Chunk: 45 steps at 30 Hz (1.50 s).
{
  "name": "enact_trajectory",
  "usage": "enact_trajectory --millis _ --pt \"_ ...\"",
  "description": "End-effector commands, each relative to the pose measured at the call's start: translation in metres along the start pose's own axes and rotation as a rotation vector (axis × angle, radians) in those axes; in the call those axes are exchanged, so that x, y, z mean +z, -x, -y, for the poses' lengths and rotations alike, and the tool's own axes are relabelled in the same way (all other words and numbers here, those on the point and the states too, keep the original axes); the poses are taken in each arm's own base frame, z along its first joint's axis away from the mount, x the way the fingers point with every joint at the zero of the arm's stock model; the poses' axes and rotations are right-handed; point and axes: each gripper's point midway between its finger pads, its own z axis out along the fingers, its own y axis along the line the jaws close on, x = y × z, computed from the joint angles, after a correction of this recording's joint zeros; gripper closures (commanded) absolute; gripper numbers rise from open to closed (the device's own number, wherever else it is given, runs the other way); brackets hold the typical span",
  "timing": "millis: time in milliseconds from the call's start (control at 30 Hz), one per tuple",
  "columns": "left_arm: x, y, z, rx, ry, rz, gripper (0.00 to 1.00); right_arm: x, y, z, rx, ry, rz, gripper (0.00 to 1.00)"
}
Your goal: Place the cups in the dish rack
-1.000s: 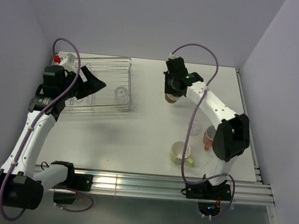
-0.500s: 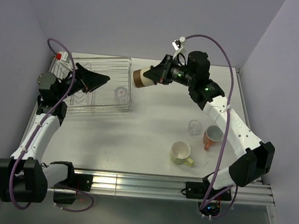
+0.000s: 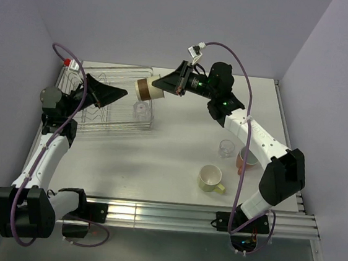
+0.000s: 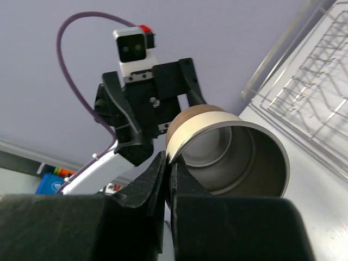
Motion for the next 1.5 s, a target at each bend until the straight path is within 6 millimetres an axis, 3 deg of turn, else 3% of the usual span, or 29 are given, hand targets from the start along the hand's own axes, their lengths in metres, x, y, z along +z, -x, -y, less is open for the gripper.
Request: enact_trajectory --millis 0,800,1467 --pt "-0.001 0.005 0.019 0.101 -0.028 -0.015 0.1 0.006 0.002 -0.037 -0.045 0.124 0.002 1.0" --pt "0.0 0.0 0.013 0.102 -0.01 -0.058 0.1 0.036 -0.007 -0.052 0.026 0.233 -0.034 1.0" --pt "0.002 0.001 0.023 0.113 -0.026 -0.045 0.13 0.054 -0.018 -0.042 0.061 0.242 -0.071 1.0"
